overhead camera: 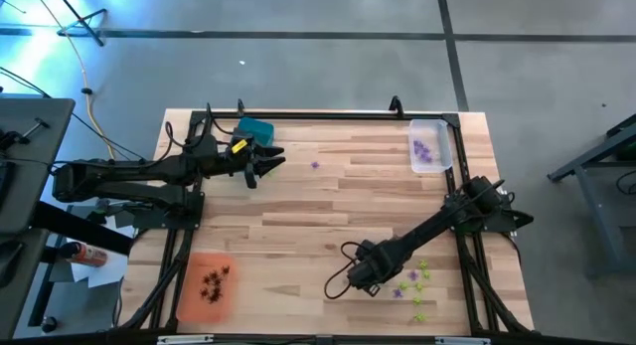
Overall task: Sort Halloween decoration
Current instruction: Put the purple spider toy into the transparent bin
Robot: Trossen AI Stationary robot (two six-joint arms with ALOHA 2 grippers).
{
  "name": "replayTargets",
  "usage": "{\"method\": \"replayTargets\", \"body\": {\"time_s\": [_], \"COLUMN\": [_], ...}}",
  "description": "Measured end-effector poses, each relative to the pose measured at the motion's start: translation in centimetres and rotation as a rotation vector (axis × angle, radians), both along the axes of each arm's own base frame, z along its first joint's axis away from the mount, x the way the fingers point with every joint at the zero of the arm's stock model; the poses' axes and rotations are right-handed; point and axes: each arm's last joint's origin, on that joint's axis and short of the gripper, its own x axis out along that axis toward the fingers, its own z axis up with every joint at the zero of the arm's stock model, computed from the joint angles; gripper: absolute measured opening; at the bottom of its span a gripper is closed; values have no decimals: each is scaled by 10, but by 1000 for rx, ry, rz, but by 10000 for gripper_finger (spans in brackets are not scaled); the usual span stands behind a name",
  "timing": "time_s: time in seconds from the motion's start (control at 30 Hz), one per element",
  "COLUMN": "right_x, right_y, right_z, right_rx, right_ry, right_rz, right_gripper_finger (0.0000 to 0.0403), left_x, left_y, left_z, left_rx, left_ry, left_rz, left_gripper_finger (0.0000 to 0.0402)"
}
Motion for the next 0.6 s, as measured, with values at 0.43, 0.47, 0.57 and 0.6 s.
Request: {"method": "replayTargets", "body": {"time_s": [0.43, 0.47, 0.57, 0.6], "right_x": [-20, -21, -25, -25], "right_y": [-18, -16, -7, -4], "right_z": [65, 63, 47, 43], "right_rx": [-112, -106, -13, 30], "right_ry": [-167, -173, -168, -181], "right_rz": [-78, -83, -84, -81], "right_gripper_finger": [29, 40, 84, 99], "left_x": [0, 0, 0, 0], "left_y": [0, 1, 1, 1], "left_z": [0, 0, 0, 0], "left_rx": [-1, -1, 0, -1], "left_ry": [0, 0, 0, 0], "left_rz": [18, 23, 27, 27], "left_gripper_finger": [179, 179, 179, 179]}}
